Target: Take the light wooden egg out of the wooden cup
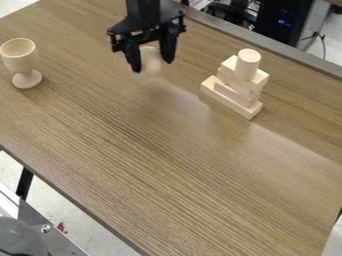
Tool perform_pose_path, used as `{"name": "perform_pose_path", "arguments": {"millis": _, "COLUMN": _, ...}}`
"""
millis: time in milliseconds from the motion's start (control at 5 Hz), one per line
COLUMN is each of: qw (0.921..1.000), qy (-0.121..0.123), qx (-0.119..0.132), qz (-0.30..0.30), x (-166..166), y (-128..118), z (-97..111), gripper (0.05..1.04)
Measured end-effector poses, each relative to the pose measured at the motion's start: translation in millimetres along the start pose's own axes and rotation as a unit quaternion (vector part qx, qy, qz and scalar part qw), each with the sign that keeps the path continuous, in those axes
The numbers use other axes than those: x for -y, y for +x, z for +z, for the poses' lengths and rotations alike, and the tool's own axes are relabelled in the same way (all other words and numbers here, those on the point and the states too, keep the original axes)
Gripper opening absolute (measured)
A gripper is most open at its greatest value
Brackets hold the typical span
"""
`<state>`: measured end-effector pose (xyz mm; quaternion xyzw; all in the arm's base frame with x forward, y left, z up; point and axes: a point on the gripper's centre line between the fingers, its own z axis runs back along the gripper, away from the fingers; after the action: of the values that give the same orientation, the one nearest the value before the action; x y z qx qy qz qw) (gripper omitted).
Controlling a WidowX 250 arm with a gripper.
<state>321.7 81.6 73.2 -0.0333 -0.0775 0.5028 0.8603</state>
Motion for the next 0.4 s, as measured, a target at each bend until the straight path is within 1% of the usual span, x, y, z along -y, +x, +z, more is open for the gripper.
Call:
{"name": "perform_pose_path", "arguments": {"millis": 200, "qw": 0.9999, "qy": 0.004, "qx": 0.001, "qz": -0.01, "x": -1.4, "y": 0.6, "z": -8.9, "gripper": 0.715}}
{"name": "perform_pose_path", "arguments": {"millis": 400, "qw": 0.9997, "qy": 0.012, "qx": -0.007, "qz": -0.02, "x": -2.6, "y": -0.9, "z": -19.2, "gripper": 0.715}}
